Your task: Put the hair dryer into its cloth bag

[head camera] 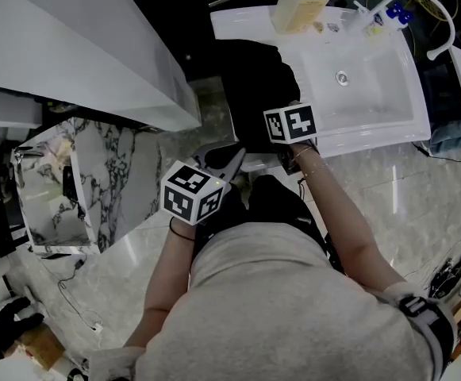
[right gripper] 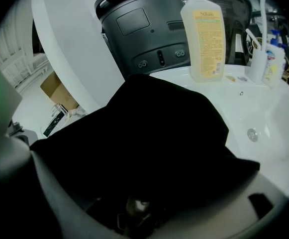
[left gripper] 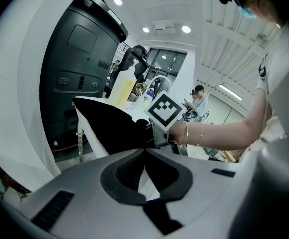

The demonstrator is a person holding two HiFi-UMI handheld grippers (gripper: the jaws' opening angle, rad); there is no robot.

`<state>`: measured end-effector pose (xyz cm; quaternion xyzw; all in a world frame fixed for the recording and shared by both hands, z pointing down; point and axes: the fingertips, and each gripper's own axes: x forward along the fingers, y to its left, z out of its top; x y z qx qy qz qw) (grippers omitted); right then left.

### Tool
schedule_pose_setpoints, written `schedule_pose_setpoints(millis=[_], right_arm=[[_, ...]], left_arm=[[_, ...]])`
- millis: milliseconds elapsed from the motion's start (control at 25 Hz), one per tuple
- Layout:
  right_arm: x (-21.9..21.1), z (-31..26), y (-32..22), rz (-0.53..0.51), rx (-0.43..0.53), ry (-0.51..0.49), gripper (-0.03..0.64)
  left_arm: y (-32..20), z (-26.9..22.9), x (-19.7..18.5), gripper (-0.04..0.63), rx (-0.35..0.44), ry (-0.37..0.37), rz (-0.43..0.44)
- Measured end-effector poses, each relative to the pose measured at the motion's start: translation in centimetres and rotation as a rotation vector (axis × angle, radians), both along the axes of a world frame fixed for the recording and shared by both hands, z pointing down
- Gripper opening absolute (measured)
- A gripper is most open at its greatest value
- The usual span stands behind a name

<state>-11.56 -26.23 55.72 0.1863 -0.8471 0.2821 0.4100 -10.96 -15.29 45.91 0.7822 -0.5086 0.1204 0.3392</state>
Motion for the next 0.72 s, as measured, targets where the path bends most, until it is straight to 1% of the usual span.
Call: schedule_pose_setpoints(millis=[160,320,400,560,720], right_arm=[[0.9,-0.8,0.4,-0.004,0.048,0.011,0.364],[2.4,-1.2,0.9,0.023,0.073,-0.014,0.365],[3.5,-2.6,1.1,0.046,0.101,-0.007,0.367],[5.1,-4.1,1.8,0.087,0.12,-0.031,0.365],[6.4,-4.5,3.6,0.111,0.099,-0.061,0.365]], left_arm=[[0.8,-0.1,0.2,0.012,0.008,0.002,0.013],[1.3,-0.6,0.8,0.012,0.024,0.004,0.037],[1.7,-0.7,0.8,0.012,0.027,0.004,0.044],[2.5,0.0,0.3,0.012,0.008,0.002,0.03],[3.5,1.5,-0.1,0.013,-0.03,-0.003,0.018]])
